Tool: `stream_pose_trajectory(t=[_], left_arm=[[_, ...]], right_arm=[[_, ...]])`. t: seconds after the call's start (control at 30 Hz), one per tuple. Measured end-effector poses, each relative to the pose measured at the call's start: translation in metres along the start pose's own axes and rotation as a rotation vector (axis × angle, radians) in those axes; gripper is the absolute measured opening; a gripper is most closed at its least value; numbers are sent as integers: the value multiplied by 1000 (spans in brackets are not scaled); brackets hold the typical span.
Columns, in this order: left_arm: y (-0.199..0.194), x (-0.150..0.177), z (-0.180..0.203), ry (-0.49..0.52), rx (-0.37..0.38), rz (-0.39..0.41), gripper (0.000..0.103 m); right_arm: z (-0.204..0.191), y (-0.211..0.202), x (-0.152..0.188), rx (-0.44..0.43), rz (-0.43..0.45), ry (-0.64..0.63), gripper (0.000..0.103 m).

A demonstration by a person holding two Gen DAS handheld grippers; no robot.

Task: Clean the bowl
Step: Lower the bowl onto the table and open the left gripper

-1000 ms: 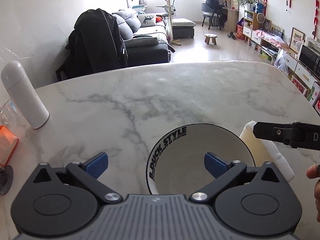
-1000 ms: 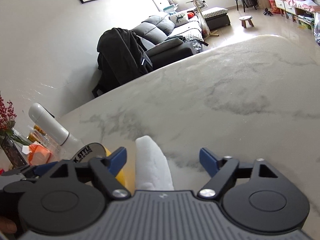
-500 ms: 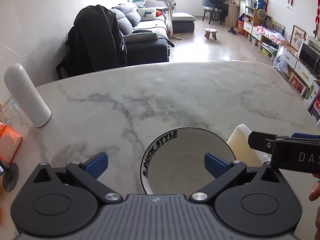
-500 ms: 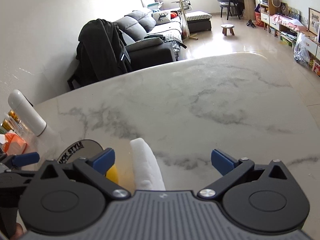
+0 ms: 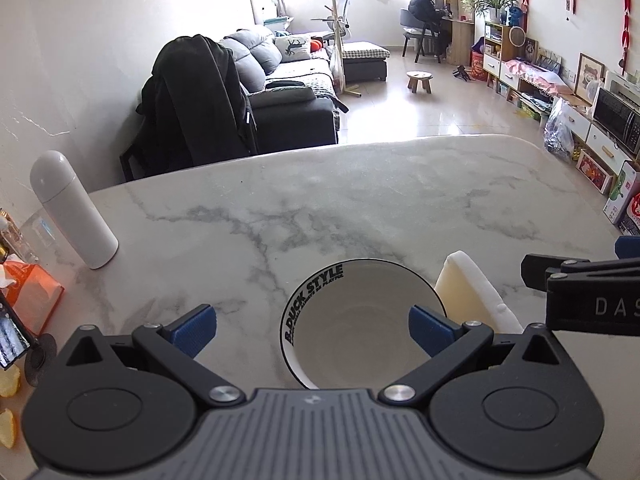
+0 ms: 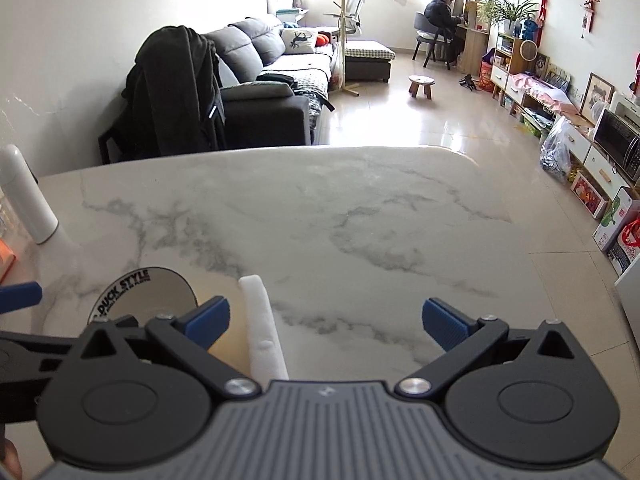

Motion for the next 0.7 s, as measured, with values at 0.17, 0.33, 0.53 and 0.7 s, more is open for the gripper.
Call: stream_pose_trajectory(t=[0.17, 0.33, 0.53, 0.7], left_arm=[[-1, 1, 0, 2, -8, -5, 102], [0, 1, 0, 9, -18, -5, 102], [-1, 2, 2, 18, -29, -3, 102], [-1, 2, 1, 20, -28, -4, 102]], right_arm=[[4, -4, 1, 4, 5, 9, 103], [9, -9, 0, 11, 12, 24, 103], [14, -10, 2, 9, 7, 37, 103], [15, -10, 3, 5, 6, 42, 103]])
Point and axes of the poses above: each gripper's, at about its wrist camera, not at the fingertips, and y roughly the way its jaws point, z to its right, x to its underside, the point moved 6 cm from there along y, roughly the way its jaws point, and after that the axes turned 1 degree about -y, right-handed, at the moved point
